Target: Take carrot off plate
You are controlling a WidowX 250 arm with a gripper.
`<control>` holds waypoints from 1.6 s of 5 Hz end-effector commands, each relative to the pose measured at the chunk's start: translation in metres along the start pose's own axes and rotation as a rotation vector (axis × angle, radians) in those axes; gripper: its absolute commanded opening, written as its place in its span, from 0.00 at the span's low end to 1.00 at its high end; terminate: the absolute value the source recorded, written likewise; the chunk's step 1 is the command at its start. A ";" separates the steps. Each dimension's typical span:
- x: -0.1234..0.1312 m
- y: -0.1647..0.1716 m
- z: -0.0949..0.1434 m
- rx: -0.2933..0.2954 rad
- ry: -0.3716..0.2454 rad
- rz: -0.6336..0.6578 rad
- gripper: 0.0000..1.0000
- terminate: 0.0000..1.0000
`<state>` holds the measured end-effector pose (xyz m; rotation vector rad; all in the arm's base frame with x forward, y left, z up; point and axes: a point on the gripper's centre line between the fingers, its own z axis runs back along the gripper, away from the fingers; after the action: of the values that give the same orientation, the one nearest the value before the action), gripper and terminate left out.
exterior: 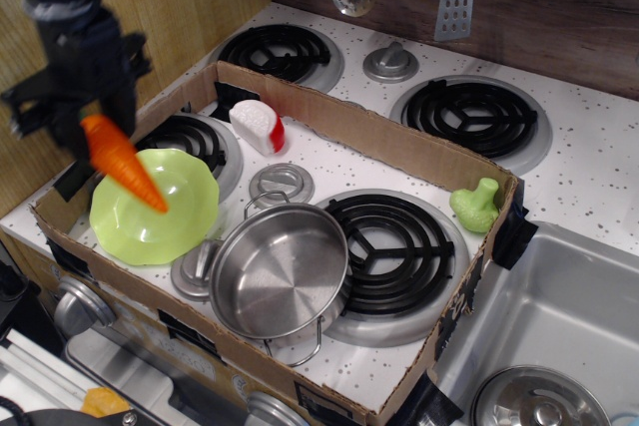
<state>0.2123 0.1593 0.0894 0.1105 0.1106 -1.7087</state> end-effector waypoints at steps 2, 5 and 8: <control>-0.012 0.073 0.020 0.091 0.034 -0.033 0.00 0.00; 0.020 0.123 0.022 0.117 0.034 -0.038 0.00 0.00; 0.056 0.130 -0.024 0.218 -0.052 0.124 0.00 0.00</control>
<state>0.3273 0.0859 0.0401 0.1870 -0.1039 -1.5986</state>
